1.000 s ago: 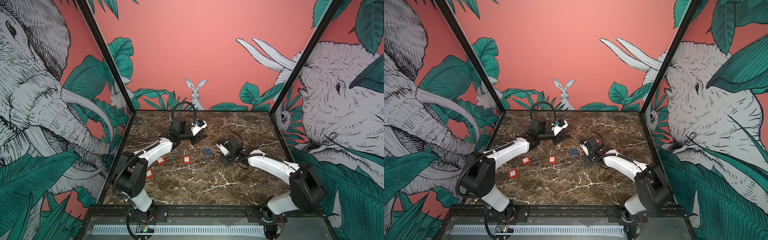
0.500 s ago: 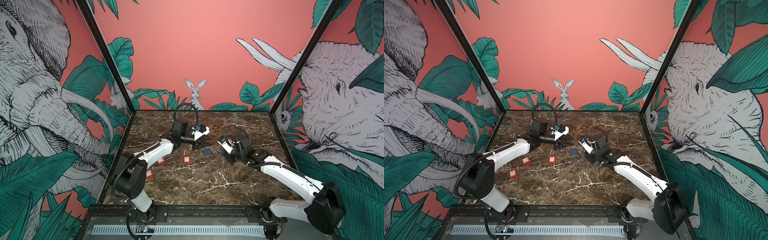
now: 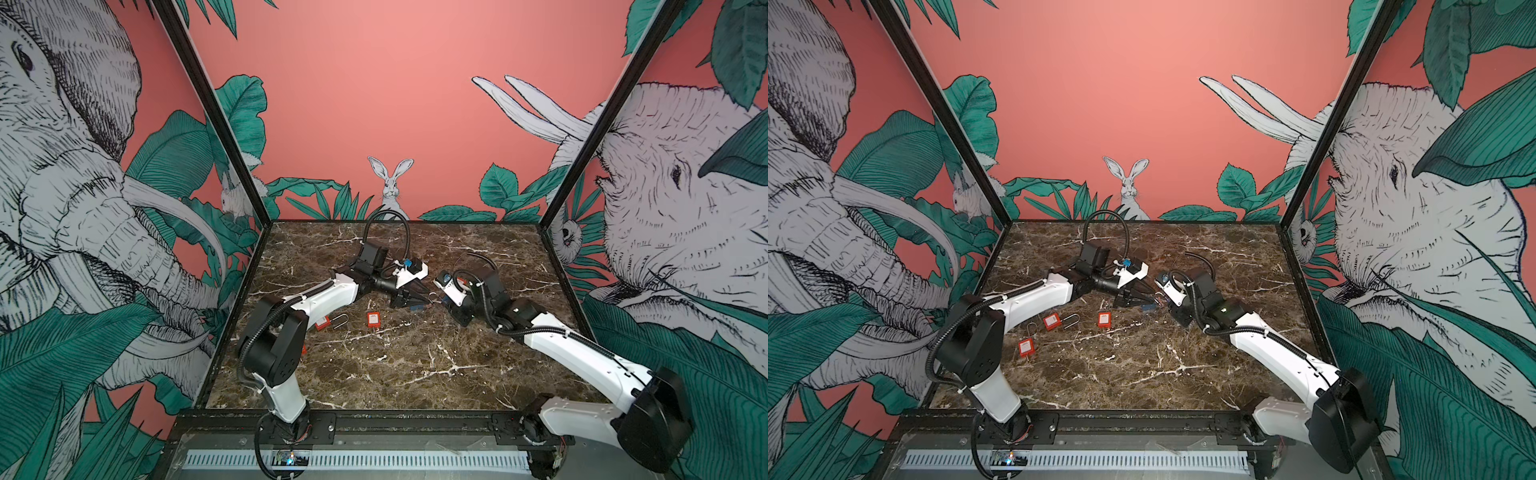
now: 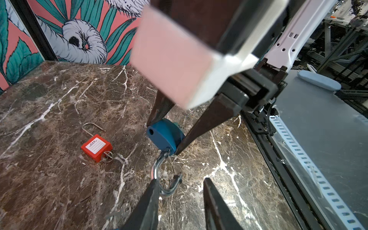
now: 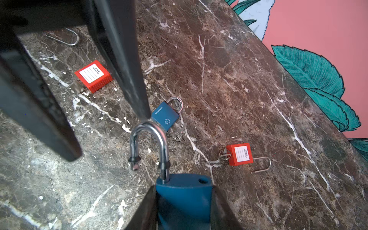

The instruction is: Lock with the key

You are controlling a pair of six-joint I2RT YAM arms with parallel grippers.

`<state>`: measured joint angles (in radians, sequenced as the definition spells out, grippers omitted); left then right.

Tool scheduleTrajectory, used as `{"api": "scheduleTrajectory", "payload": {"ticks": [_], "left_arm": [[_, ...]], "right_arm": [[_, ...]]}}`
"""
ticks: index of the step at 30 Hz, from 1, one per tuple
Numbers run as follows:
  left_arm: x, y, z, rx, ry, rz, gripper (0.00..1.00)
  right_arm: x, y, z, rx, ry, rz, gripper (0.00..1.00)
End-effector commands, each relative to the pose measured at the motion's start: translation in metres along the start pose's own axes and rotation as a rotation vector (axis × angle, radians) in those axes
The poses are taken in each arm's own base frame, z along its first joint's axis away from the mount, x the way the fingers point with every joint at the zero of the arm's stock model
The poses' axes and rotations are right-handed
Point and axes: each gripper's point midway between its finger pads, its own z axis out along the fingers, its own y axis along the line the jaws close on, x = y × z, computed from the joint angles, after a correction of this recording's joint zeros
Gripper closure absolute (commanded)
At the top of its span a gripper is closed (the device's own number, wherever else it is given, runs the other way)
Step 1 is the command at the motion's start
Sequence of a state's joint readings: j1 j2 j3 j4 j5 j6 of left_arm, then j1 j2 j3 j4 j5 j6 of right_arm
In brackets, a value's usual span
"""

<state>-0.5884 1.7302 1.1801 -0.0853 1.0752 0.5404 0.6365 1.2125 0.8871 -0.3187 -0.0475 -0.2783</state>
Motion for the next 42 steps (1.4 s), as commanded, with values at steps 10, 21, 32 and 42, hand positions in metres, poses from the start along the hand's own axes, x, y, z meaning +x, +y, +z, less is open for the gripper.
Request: {"api": "scheduleTrajectory", "payload": {"ticks": [10,21,32,42], "left_arm": [[-0.008,0.012,0.005,-0.040,0.006,-0.036,0.64],[-0.016,-0.001,-0.009,-0.124,-0.032,0.171,0.64],[-0.017,0.004,-0.008,-0.172,-0.049,0.258,0.61],[-0.009,-0.004,-0.001,-0.127,-0.036,0.295,0.60]], "right_arm": [[-0.029,-0.002,-0.010,0.006,-0.117,-0.033,0.87],[-0.024,0.000,-0.005,-0.002,-0.104,-0.024,0.88],[-0.026,0.013,-0.006,-0.075,-0.128,-0.022,0.88],[-0.031,0.018,-0.008,-0.103,-0.147,-0.024,0.88]]}}
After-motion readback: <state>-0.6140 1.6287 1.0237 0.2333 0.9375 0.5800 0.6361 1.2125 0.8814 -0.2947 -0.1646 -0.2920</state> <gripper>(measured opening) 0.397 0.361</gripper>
